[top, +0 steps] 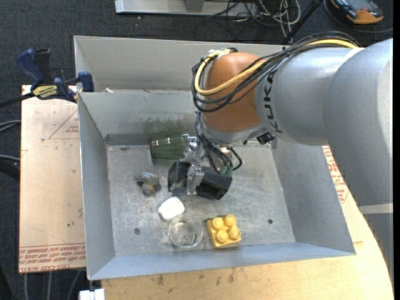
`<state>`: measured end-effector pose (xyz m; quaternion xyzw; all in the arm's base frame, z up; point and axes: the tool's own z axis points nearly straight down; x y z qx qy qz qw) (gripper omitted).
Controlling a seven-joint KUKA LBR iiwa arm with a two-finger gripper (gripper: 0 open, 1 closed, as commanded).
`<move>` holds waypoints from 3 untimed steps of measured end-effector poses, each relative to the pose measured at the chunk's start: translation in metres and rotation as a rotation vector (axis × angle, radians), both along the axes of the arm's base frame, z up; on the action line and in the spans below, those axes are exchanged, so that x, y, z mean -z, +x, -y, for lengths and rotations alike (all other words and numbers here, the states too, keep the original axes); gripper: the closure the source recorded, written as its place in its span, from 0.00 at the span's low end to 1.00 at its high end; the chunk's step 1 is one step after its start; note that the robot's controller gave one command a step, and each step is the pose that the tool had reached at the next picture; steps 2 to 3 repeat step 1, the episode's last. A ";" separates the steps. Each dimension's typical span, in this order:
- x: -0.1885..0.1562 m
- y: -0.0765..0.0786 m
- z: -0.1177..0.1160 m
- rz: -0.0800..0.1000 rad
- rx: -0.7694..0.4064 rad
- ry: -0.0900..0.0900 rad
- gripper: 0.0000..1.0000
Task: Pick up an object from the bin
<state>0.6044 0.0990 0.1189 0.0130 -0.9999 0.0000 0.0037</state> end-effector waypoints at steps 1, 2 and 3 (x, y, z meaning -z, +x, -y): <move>-0.092 -0.005 0.007 0.005 0.053 0.000 1.00; -0.092 -0.005 0.007 0.005 0.053 0.000 1.00; -0.092 -0.005 0.007 0.005 0.053 0.000 1.00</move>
Offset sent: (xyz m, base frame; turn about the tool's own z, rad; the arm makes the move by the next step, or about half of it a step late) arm 0.0000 0.0000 0.0000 0.0000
